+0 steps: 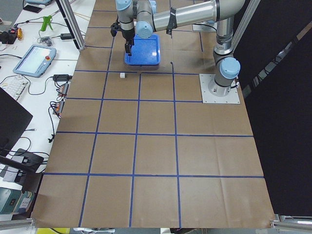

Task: Assemble white blocks and place on blue tray

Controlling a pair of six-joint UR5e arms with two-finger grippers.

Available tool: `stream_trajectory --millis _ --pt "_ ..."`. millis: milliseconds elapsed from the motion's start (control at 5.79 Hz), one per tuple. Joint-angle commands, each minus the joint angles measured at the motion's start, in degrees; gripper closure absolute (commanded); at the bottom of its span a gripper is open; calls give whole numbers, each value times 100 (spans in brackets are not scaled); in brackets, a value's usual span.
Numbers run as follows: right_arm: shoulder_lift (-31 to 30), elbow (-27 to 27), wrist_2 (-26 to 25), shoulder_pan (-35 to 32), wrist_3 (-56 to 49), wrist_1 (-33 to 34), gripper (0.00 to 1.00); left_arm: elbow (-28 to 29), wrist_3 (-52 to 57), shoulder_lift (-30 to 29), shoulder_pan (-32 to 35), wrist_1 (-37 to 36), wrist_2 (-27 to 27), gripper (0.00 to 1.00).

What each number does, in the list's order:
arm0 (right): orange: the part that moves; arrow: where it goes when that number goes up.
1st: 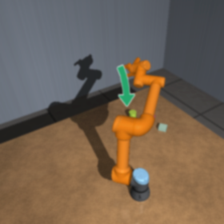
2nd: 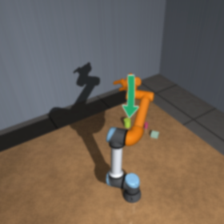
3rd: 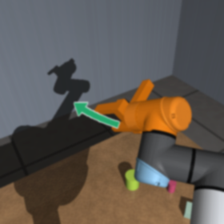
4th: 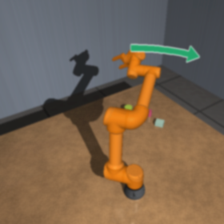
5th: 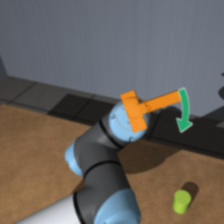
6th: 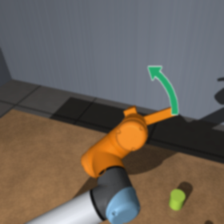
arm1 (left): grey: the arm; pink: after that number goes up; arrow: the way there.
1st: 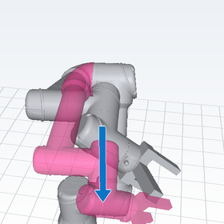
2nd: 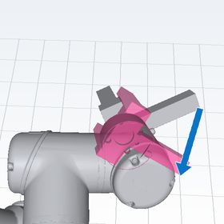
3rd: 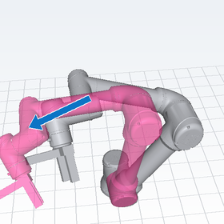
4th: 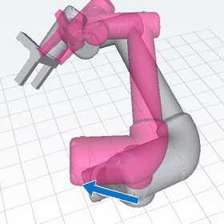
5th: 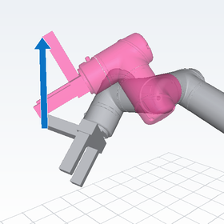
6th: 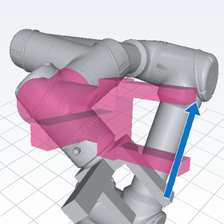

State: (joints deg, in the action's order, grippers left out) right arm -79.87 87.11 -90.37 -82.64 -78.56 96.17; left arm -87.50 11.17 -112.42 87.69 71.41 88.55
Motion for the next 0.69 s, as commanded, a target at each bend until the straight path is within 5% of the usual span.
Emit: stream_trajectory --millis 0,518 --pt "460 -341 55 397 -1516 174 0 22 78 -637 -164 -737 4 1" --pt "981 -590 547 706 -2626 174 0 -84 78 -1341 -164 -1532 13 1"
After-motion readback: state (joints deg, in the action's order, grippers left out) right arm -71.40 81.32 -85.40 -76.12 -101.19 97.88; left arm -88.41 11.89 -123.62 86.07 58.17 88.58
